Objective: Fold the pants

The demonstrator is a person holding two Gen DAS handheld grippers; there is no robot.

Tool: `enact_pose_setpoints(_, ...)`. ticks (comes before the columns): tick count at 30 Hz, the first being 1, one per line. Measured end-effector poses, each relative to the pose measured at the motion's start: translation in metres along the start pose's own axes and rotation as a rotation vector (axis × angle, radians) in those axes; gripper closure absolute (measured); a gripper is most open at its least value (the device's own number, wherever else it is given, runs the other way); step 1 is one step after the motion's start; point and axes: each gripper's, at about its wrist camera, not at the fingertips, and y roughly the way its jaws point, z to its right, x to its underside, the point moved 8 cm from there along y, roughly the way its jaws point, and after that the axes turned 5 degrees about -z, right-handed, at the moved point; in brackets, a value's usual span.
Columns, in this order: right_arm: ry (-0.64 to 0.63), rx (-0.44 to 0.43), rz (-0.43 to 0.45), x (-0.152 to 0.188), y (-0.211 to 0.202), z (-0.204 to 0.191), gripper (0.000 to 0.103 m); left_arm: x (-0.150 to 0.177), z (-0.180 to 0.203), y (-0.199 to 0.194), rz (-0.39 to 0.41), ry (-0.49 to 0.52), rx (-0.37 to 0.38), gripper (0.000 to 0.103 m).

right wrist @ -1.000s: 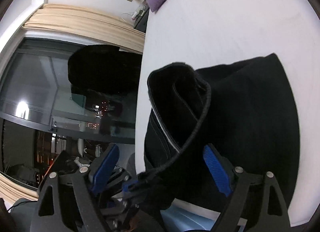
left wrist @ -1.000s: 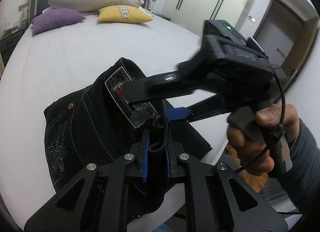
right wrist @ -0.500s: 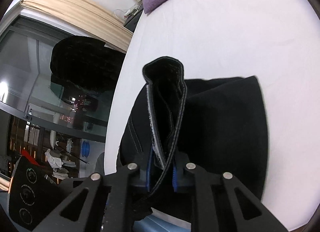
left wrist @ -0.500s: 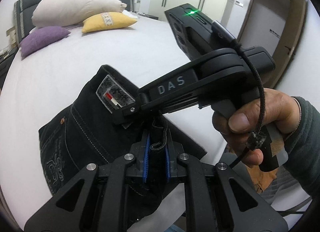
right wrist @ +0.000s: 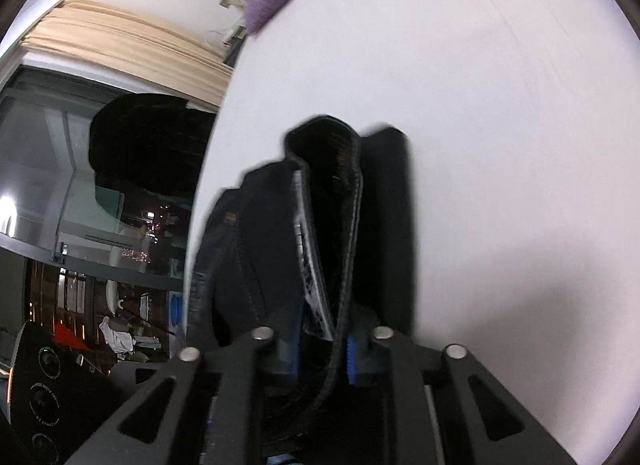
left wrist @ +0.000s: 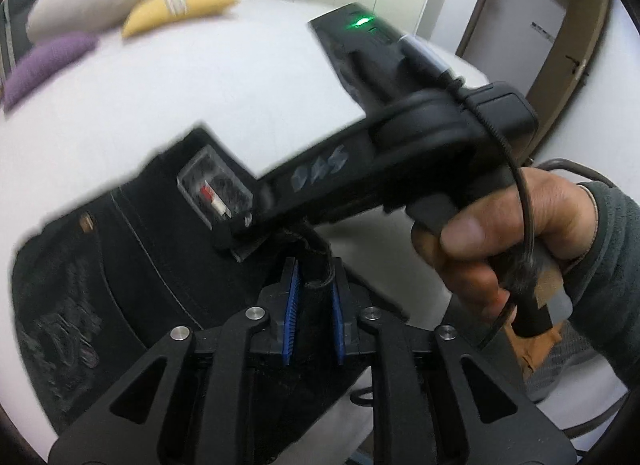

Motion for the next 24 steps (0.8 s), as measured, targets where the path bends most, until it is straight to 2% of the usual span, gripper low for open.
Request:
enact_pose_setpoints(2, 0.028, -0.072, 0.016, 0.003, -0.003, 0.001, 0.076, 0.005, -0.005, -0.011, 0.012, -0.038, 0.058, 0.084)
enact_pose_setpoints(4, 0.049, -0.066, 0.062, 0.004, -0.017, 0.003, 0.063, 0.010, -0.010, -0.032, 0.026, -0.072, 0.132, 0.073)
enact_pose_setpoints(5, 0.056, -0.059, 0.085, 0.004, -0.026, 0.005, 0.059, 0.014, -0.014, -0.046, 0.051, -0.086, 0.153, 0.053)
enact_pose_setpoints(6, 0.068, -0.046, 0.111, 0.005, -0.036, 0.005, 0.049, 0.017, -0.022, -0.060, 0.084, -0.104, 0.154, 0.030)
enact_pose_setpoints(7, 0.079, 0.003, 0.156, 0.005, -0.051, 0.006, 0.040, 0.019, -0.032, -0.072, 0.120, -0.132, 0.139, 0.025)
enact_pose_setpoints(8, 0.072, 0.008, 0.180, 0.006, -0.059, 0.002, 0.040, 0.020, -0.041, -0.080, 0.145, -0.156, 0.131, 0.025)
enact_pose_setpoints(11, -0.007, -0.085, 0.218, 0.014, -0.074, -0.039, 0.040, 0.023, -0.077, -0.096, 0.207, -0.250, 0.126, 0.025)
enact_pose_setpoints(14, -0.124, -0.141, 0.160, 0.032, -0.056, -0.078, 0.040, 0.030, -0.100, -0.089, 0.204, -0.296, 0.091, 0.025)
enact_pose_setpoints(17, -0.120, -0.115, 0.059, 0.045, -0.023, -0.072, 0.041, 0.039, -0.122, -0.063, 0.153, -0.333, 0.077, 0.025)
enact_pose_setpoints(18, -0.089, -0.089, 0.025, 0.051, -0.011, -0.058, 0.045, 0.042, -0.124, -0.047, 0.100, -0.352, 0.081, 0.027)
enact_pose_setpoints(19, -0.053, -0.060, 0.012, 0.057, -0.004, -0.041, 0.063, 0.046, -0.128, -0.036, 0.066, -0.370, 0.086, 0.028)
enact_pose_setpoints(20, -0.021, -0.050, 0.022, 0.059, -0.004, -0.028, 0.076, 0.050, -0.130, -0.033, 0.069, -0.369, 0.087, 0.028)
enact_pose_setpoints(21, 0.005, -0.053, 0.036, 0.061, -0.007, -0.022, 0.095, 0.050, -0.128, -0.034, 0.078, -0.341, 0.078, 0.028)
enact_pose_setpoints(22, 0.030, -0.052, 0.051, 0.064, -0.013, -0.015, 0.099, 0.049, -0.127, -0.036, 0.072, -0.322, 0.077, 0.028)
enact_pose_setpoints(24, 0.037, -0.010, 0.078, 0.070, -0.028, -0.008, 0.099, 0.047, -0.130, -0.047, 0.085, -0.339, 0.108, 0.028)
